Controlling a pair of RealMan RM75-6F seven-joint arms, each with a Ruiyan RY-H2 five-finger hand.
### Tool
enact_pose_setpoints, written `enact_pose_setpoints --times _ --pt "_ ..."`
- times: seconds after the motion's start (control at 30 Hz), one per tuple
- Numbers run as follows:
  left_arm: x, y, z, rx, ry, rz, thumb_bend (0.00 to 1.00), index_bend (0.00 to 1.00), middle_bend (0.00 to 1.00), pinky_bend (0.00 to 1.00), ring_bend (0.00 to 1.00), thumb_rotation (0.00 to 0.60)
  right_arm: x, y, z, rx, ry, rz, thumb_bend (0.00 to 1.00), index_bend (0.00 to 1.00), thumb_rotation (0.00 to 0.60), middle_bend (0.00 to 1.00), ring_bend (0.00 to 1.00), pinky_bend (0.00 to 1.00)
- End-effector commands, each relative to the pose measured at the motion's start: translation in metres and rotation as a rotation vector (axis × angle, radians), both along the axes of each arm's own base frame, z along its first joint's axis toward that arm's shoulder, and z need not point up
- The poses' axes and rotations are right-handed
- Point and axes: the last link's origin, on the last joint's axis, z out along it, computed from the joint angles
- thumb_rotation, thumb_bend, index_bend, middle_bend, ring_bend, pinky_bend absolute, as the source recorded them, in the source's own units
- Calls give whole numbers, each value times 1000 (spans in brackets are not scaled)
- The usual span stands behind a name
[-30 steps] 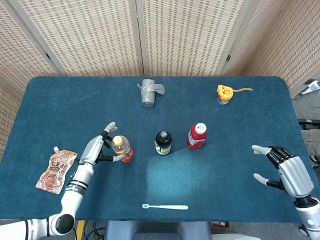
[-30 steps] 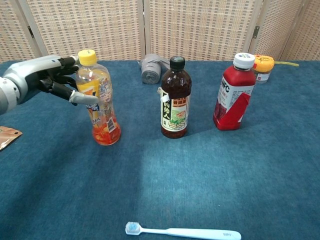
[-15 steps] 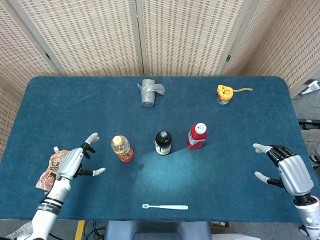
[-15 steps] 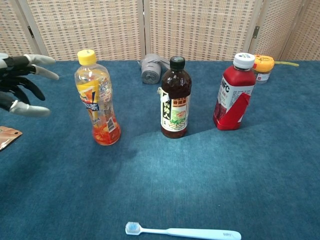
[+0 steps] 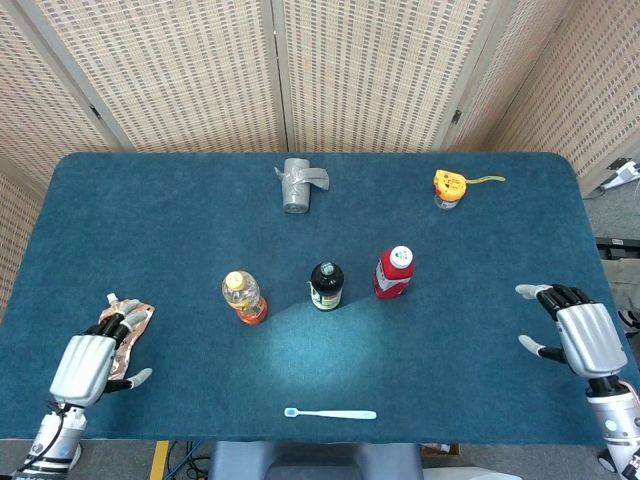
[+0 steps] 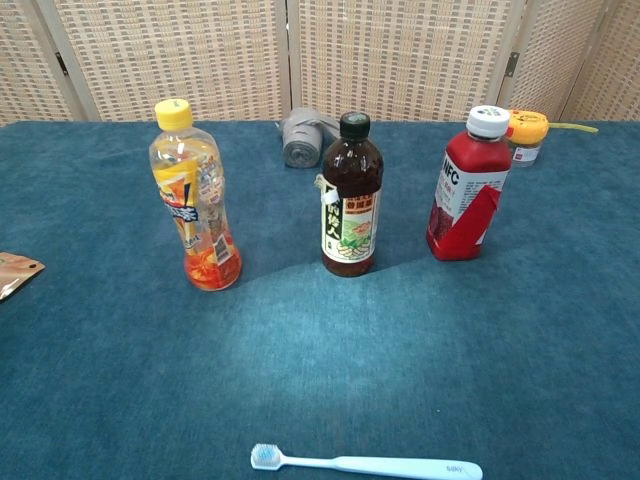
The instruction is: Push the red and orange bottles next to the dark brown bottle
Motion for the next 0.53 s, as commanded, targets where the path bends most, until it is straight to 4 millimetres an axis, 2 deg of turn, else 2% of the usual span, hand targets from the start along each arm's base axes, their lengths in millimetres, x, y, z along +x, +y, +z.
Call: enact_pose_setpoints --times 0.03,0.13,0.2,0.37,0.53 --pt "-10 -11 10 -1 2 15 24 276 139 421 238 600 0 -2 -1 10 19 -40 0 339 600 389 327 387" --pt "-18 -17 19 -3 -10 22 24 350 180 421 238 600 0 -2 0 10 21 -49 0 343 600 389 327 387" --pt "-22 -20 24 -1 5 26 24 366 203 421 238 600 0 -1 1 8 18 -51 0 343 600 390 327 387" --pt "-30 -18 32 7 36 52 24 375 218 421 238 600 1 1 5 -4 11 -45 0 344 600 389 328 387" --pt "-33 -15 28 8 62 66 24 376 220 421 238 600 2 2 7 4 -2 -38 0 351 600 390 328 387"
